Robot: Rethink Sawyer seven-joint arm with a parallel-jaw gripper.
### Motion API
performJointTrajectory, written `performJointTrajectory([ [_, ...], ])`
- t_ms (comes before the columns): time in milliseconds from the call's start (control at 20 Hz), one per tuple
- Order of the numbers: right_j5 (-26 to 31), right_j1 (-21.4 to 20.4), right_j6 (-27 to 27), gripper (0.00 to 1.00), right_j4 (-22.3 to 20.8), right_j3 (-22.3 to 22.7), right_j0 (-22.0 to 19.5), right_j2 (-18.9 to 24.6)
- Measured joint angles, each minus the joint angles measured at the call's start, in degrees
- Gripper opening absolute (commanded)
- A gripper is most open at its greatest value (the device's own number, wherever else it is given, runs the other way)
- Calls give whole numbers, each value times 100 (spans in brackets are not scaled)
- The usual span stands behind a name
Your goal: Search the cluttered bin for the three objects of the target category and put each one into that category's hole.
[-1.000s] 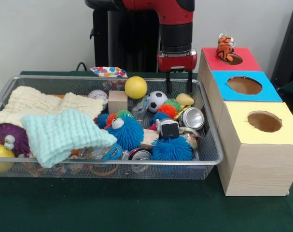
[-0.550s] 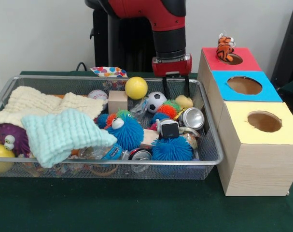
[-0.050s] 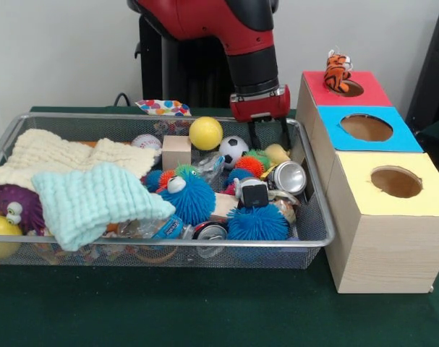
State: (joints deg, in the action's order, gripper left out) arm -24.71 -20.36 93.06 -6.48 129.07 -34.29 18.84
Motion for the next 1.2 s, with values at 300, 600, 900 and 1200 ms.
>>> performJointTrajectory([
  [300, -194, 117, 1, 0, -1, 45, -201, 185],
  [600, -249, -64, 1, 0, 36, 72, -15, 144],
  [900, 8, -695, 1, 0, 394, 103, 454, 62],
  [1200, 741, -1311, 1, 0, 878, 106, 754, 14],
])
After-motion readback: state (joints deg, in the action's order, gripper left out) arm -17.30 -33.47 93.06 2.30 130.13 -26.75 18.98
